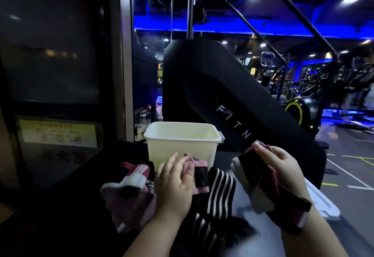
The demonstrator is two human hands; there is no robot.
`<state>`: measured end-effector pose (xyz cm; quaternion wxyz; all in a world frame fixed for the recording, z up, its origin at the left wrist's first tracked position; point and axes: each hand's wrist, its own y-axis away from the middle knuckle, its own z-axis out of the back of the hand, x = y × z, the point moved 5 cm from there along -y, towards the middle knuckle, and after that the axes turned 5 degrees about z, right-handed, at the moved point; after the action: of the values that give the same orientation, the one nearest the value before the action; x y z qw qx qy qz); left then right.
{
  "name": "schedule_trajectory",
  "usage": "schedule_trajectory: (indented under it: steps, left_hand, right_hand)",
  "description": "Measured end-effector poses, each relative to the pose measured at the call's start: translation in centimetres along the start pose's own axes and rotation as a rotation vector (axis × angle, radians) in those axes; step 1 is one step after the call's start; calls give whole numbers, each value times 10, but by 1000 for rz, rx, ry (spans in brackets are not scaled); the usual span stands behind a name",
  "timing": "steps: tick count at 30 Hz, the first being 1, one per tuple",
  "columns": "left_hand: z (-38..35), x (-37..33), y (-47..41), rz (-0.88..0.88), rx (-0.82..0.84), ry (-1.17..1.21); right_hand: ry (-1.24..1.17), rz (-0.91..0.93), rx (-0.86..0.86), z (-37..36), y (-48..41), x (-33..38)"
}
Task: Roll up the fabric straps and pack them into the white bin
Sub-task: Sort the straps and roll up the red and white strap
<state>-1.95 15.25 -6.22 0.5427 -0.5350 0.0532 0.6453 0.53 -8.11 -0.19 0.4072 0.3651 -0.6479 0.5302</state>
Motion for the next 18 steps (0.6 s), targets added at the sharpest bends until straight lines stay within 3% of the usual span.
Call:
schedule_trajectory:
  steps: [4,9,14,18]
  left_hand:
    - [-4,-31,12,76,261,430]
    - [-16,-56,46,65,518,560]
    - [-4,-75,108,138,827,865]
    - [12,-73,146,265,892,840]
  right_hand:
    - [35,-42,288,-3,24,24]
    - [28,-117,601,3,70,52]
    - [-165,-278,632,9,116,50]
    - [-125,-291,609,14,144,39]
